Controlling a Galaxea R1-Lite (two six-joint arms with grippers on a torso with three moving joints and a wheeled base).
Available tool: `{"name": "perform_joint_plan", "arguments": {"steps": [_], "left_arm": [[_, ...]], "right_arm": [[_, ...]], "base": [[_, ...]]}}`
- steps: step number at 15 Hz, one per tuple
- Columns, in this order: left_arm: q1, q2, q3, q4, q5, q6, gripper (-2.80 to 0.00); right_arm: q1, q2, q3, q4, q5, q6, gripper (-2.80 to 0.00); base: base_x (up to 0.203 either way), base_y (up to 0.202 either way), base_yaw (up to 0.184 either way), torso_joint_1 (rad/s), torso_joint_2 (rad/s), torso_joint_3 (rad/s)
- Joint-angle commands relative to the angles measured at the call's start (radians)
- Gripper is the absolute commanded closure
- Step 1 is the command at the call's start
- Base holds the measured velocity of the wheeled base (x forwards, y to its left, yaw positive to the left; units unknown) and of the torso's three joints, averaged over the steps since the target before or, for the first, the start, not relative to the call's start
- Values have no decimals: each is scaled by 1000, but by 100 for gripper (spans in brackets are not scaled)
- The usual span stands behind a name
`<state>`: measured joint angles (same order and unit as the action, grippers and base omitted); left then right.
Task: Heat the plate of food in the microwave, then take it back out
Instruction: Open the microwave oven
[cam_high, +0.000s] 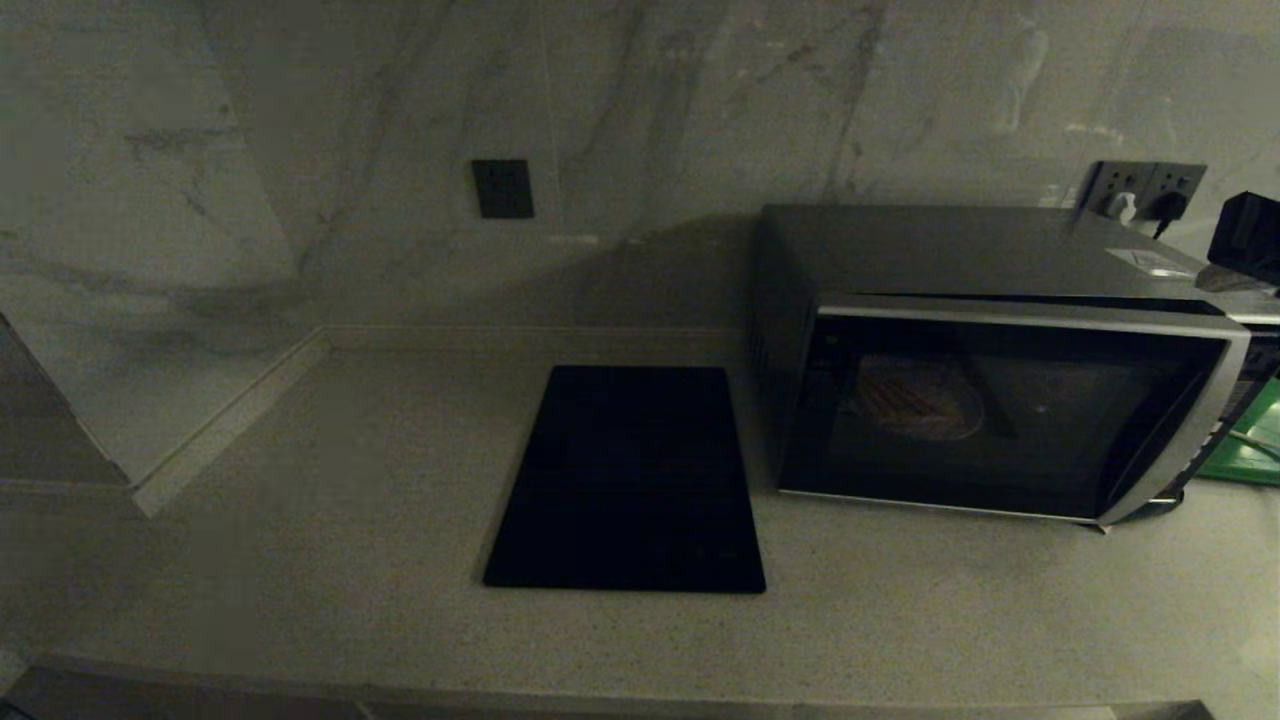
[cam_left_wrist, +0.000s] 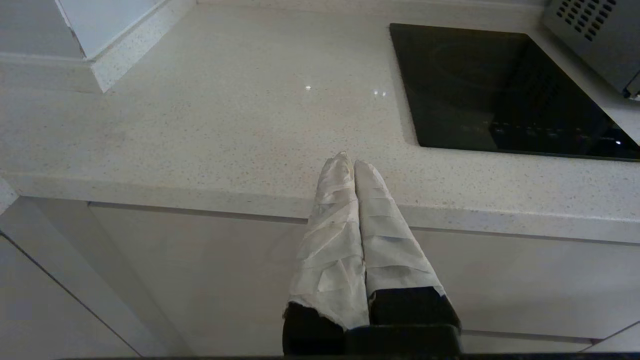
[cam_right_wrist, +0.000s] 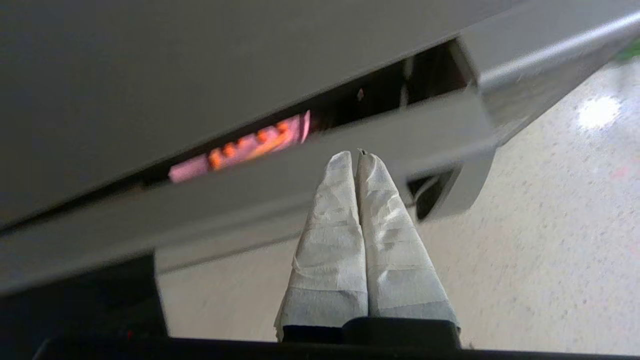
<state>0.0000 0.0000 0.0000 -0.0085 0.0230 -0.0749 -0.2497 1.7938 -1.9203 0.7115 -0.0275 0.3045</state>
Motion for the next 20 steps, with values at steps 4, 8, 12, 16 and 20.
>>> {"name": "perform_joint_plan", "arguments": {"steps": [4, 8, 12, 16, 20], "left_arm": [[0, 1, 0, -1, 0, 0, 0], [0, 2, 0, -1, -1, 0, 0], [0, 1, 0, -1, 0, 0, 0], [0, 2, 0, -1, 0, 0, 0], [0, 2, 0, -1, 0, 0, 0]], "right_arm": [[-45, 113, -54, -8, -12, 1, 0], [-54, 142, -57, -43, -12, 1, 0], [-54, 145, -57, -43, -12, 1, 0], [-54, 124, -53, -21, -12, 1, 0], [-55, 82, -44, 34, -11, 1, 0]], "base": [[0, 0, 0, 0, 0, 0], [0, 0, 0, 0, 0, 0], [0, 0, 0, 0, 0, 0], [0, 0, 0, 0, 0, 0], [0, 0, 0, 0, 0, 0]]}}
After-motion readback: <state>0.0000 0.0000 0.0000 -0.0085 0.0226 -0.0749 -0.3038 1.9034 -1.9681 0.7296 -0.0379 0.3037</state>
